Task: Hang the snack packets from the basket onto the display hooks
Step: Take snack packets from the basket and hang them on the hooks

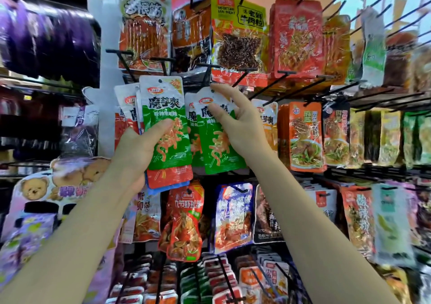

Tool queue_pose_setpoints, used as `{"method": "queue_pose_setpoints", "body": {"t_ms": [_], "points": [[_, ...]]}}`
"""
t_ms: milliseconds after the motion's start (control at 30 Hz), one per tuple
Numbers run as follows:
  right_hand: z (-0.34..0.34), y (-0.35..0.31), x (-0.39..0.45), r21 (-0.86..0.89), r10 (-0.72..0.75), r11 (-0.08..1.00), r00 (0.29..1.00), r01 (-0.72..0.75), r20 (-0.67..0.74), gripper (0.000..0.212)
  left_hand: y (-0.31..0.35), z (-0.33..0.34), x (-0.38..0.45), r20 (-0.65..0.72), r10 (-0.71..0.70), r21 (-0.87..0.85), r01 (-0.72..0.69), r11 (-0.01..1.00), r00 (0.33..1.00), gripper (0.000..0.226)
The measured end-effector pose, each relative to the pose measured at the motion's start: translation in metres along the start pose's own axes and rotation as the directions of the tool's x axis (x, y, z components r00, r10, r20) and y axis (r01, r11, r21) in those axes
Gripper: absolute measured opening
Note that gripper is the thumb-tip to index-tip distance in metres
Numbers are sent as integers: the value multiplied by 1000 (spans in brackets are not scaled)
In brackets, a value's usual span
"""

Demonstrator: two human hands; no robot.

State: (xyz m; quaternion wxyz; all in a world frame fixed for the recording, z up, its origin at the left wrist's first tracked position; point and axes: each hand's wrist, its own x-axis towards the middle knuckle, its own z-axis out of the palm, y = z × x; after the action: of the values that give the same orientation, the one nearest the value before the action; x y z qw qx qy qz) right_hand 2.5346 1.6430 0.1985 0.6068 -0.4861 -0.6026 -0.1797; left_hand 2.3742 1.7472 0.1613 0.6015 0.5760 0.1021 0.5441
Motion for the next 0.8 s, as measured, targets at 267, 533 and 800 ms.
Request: {"method": "queue_pose_setpoints", "body": {"t_ms": [267, 533, 800], "points": [[12, 1, 17, -24, -43, 999, 999, 43, -11, 35, 1, -1, -2, 89, 82, -42, -79, 996, 993, 34], [13, -2, 20, -50, 22, 999, 1000, -22, -4, 35, -2, 1, -2, 143, 111, -42, -106, 993, 983, 31], [6, 2, 6, -289, 1, 956, 989, -43, -146, 27, 1, -1, -5, 138, 70, -8, -70, 998, 988, 31]]}}
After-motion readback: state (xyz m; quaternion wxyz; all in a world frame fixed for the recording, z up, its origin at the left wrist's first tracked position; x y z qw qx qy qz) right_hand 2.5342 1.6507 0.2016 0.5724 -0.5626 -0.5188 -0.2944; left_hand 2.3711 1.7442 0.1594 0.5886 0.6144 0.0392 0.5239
